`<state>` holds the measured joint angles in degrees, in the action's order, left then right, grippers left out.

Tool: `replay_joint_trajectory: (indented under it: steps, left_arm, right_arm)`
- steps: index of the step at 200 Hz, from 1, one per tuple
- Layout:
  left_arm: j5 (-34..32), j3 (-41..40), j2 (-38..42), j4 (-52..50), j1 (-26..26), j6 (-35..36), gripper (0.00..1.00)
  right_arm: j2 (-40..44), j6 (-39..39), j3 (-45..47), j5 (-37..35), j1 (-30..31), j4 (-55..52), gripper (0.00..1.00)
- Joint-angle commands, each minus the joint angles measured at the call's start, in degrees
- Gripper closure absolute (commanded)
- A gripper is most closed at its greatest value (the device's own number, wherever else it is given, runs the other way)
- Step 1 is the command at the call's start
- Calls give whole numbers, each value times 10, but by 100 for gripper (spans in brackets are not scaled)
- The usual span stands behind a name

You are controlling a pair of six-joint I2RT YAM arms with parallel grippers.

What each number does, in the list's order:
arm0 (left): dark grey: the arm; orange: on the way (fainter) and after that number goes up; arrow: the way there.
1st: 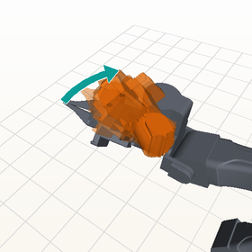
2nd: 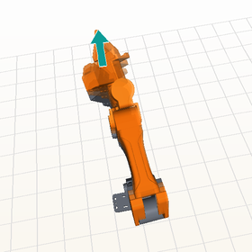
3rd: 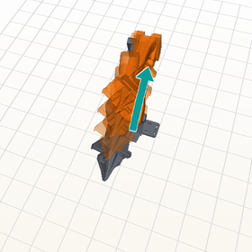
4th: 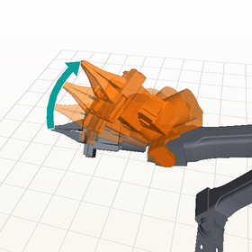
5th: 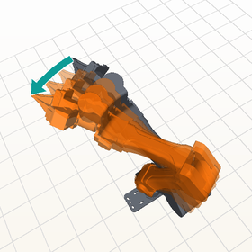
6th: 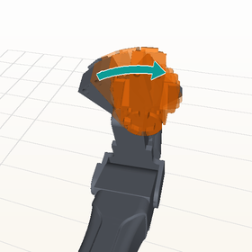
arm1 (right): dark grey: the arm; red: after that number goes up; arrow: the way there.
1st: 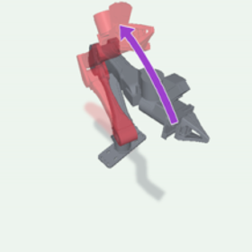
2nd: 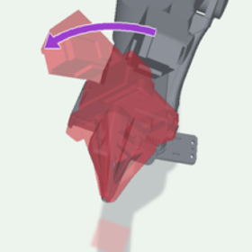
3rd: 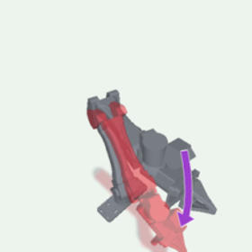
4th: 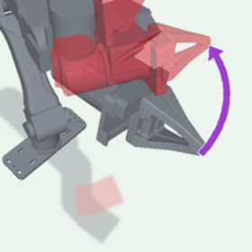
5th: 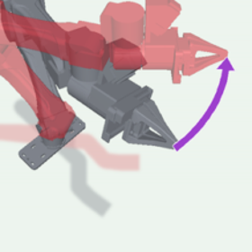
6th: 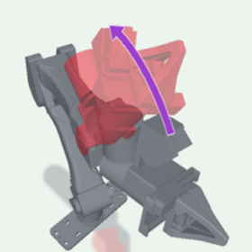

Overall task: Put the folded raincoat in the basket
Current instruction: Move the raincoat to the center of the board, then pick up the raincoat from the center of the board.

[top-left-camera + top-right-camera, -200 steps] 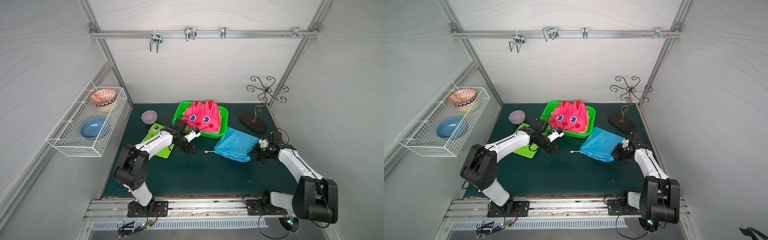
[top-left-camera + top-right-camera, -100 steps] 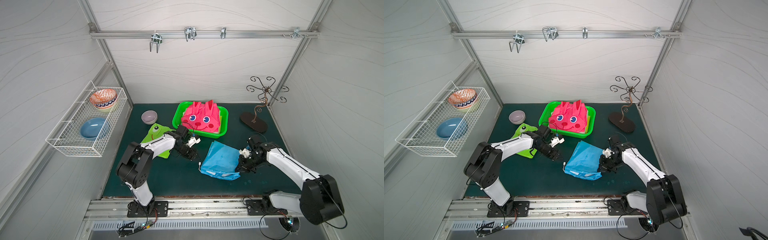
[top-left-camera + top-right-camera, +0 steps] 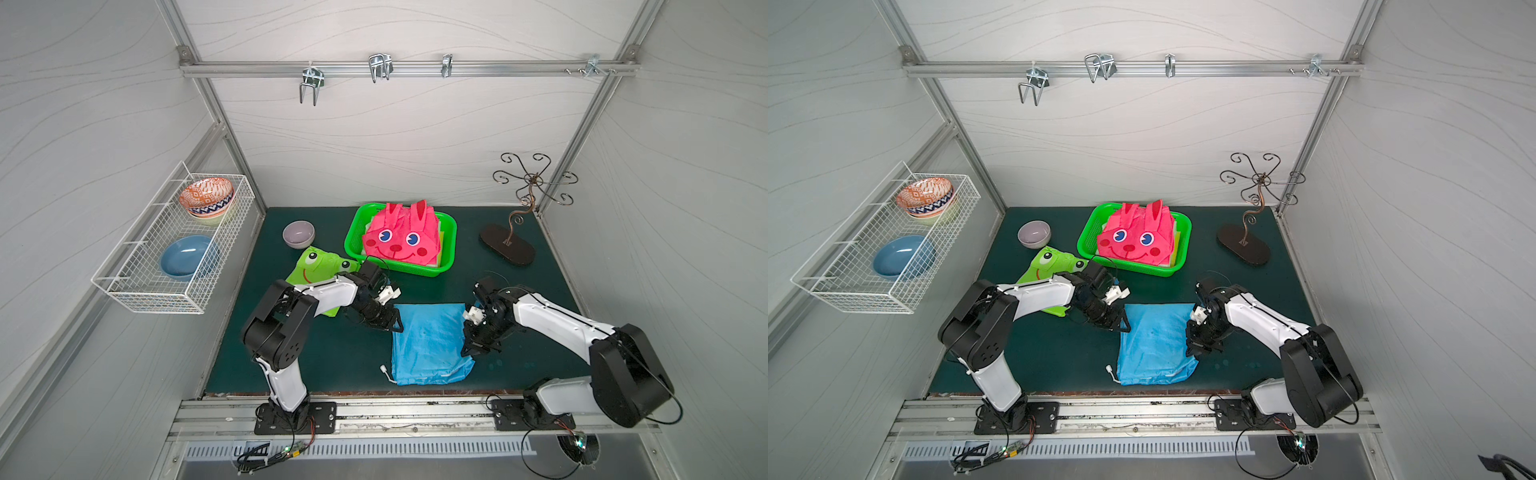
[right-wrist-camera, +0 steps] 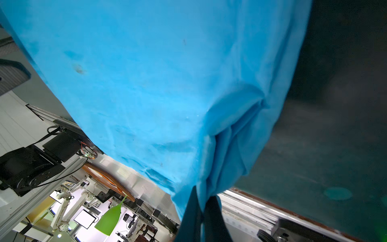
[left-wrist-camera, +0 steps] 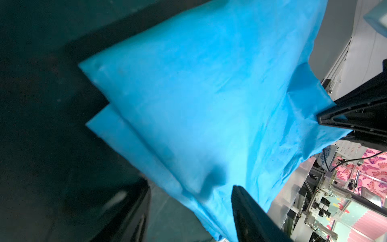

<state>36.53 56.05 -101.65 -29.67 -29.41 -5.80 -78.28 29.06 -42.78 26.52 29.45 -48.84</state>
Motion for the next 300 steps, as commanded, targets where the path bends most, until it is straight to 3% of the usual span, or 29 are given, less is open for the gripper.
replay_joint_trajectory:
  steps: [1, 15, 36, 63, 80, 95, 105, 136, 165, 188, 215, 300]
  left_arm:
    - [-75, 2, -33, 1, -1, -17, 33]
    - [-33, 7, -44, 3, 1, -20, 35]
    - [21, 10, -68, 19, -4, -35, 46]
    - [47, 22, -94, 27, -6, -39, 83]
    - [37, 33, -92, 21, -6, -28, 100]
    - [25, 40, -73, 16, -1, -17, 100]
    - [18, 41, -51, 18, 5, -8, 100]
    - [24, 49, -8, -19, 41, 56, 100]
    - [46, 19, 34, -46, 61, 154, 100]
    - [49, 2, 52, -49, 66, 192, 100]
    - [35, 10, 40, -59, 77, 197, 100]
    - [13, 34, -5, -80, 77, 181, 100]
  right_arm:
    - [-2, 14, 9, -12, 0, 22, 100]
    - [-2, 17, 11, -10, -1, 29, 100]
    - [-3, 21, 12, 1, -1, 42, 100]
    - [-10, 20, 9, 5, -1, 47, 100]
    - [-9, 21, 14, 5, -2, 50, 100]
    - [0, 18, 16, -5, -2, 47, 99]
    - [8, 16, 16, -15, -4, 43, 83]
    - [27, -23, 27, -8, -50, 51, 45]
    - [32, -62, 55, 64, -97, 117, 30]
    - [-10, -72, 78, 139, -135, 170, 27]
    - [-88, -66, 90, 208, -138, 224, 27]
    - [-173, -57, 125, 301, -105, 379, 29]
